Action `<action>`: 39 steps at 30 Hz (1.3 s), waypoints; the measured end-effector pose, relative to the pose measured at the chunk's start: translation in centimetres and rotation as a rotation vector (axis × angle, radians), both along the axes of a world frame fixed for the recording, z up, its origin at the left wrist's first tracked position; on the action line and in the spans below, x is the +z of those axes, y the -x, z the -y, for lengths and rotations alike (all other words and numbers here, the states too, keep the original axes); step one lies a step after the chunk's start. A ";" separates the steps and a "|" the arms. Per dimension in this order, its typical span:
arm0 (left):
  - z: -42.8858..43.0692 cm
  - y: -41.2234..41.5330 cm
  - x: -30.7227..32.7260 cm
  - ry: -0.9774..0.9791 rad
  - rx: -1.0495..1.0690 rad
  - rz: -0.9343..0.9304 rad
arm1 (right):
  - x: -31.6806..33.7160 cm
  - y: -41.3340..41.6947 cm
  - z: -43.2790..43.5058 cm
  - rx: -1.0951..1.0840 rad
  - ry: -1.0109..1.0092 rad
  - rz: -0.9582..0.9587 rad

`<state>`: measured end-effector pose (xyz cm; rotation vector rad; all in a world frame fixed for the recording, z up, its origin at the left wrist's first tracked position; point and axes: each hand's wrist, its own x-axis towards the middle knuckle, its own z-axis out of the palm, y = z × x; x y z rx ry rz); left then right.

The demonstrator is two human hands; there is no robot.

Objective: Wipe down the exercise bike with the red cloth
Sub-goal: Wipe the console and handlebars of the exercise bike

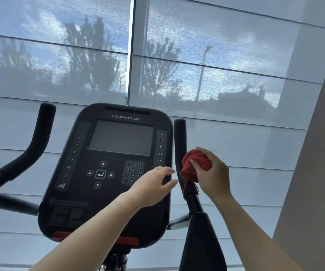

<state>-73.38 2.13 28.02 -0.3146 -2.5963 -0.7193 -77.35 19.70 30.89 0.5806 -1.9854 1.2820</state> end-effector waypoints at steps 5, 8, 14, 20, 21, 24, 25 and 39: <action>-0.4 0.5 -1.9 -0.086 -0.014 -0.011 | -2.5 -0.9 -1.9 0.105 -0.184 0.070; 0.0 0.5 -2.9 -0.060 0.000 0.025 | -3.9 -1.2 -1.3 0.149 -0.352 0.181; 0.9 0.5 -3.3 -0.050 0.042 0.026 | -3.2 -0.4 -1.1 0.125 -0.296 0.411; 1.3 0.6 -3.3 -0.006 0.068 0.038 | -2.5 0.2 -0.3 0.107 -0.117 0.199; 1.5 0.5 -3.4 -0.002 0.073 0.039 | -2.1 0.4 0.0 0.087 -0.084 0.153; 2.0 0.5 -3.5 0.021 0.083 0.031 | -0.6 1.4 1.0 0.037 0.003 0.038; 2.2 0.5 -3.5 0.025 0.086 0.023 | -0.3 1.8 1.4 0.039 -0.037 0.050; 1.8 0.5 -3.7 -0.036 0.007 0.026 | -1.8 3.3 0.5 0.249 -0.322 0.327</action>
